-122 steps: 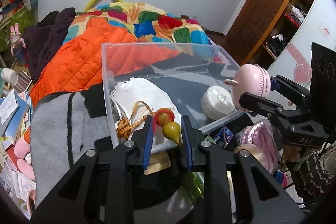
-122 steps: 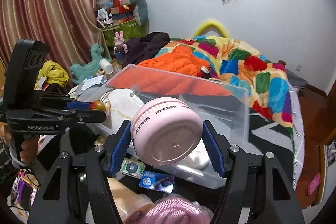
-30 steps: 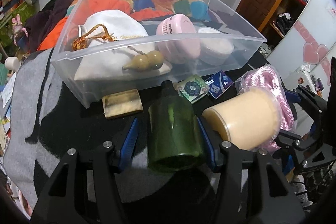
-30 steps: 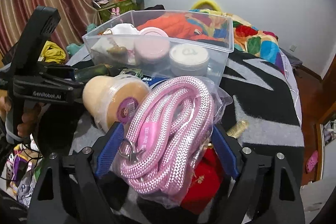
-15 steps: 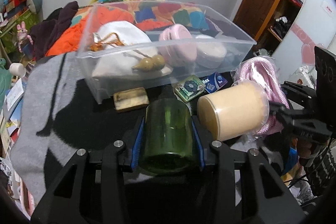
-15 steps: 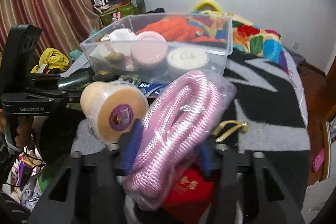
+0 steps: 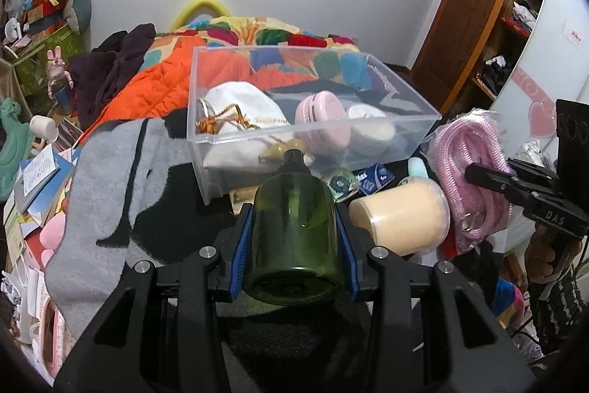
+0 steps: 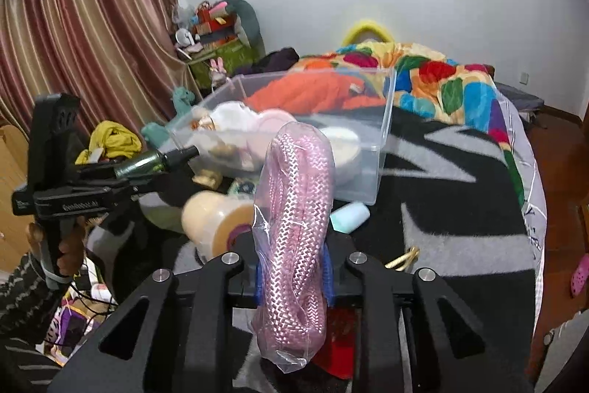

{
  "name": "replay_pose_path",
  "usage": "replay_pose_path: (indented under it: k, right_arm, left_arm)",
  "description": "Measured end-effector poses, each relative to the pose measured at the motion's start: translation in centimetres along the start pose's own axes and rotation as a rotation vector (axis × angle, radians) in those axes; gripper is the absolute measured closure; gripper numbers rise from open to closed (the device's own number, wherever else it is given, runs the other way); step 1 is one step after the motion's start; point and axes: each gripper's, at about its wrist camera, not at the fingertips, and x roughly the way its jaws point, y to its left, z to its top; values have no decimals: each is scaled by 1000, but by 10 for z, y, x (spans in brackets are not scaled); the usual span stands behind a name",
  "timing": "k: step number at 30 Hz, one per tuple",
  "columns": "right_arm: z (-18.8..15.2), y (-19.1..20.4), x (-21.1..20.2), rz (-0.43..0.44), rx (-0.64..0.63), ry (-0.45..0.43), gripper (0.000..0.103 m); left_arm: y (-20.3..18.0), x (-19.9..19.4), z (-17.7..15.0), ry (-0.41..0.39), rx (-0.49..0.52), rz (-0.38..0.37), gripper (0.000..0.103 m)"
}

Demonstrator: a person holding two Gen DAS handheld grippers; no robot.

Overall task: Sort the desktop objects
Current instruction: 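Lower the green bottle into the clear box with the left tool while the right drops the pink rope in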

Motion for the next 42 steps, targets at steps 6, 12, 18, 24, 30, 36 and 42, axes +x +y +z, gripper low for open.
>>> replay_pose_path:
  k: [6,12,18,24,30,36,42]
  right_arm:
    - [19,-7,-12,18,28,-49,83]
    - [40,-16,-18,5,53,-99,83]
    - [60,-22,-10,-20,66,-129,83]
    - [79,-23,-1,-78,39,-159,83]
    - [94,-22,18,-168,-9,-164,83]
    - [100,-24,37,-235,-29,-158,83]
    - [93,-26,60,-273,-71,-102,83]
  left_arm:
    - [-3,-8,8,-36,-6,-2,62]
    - [-1,-17,17,-82,-9,9,62]
    - [1,-23,29,-120,-12,14,62]
    - [0,-18,45,-144,-8,17,62]
    - [2,6,60,-135,-26,0,62]
    - [6,33,71,-102,-49,-12,62]
    - [12,55,72,-63,-63,-8,62]
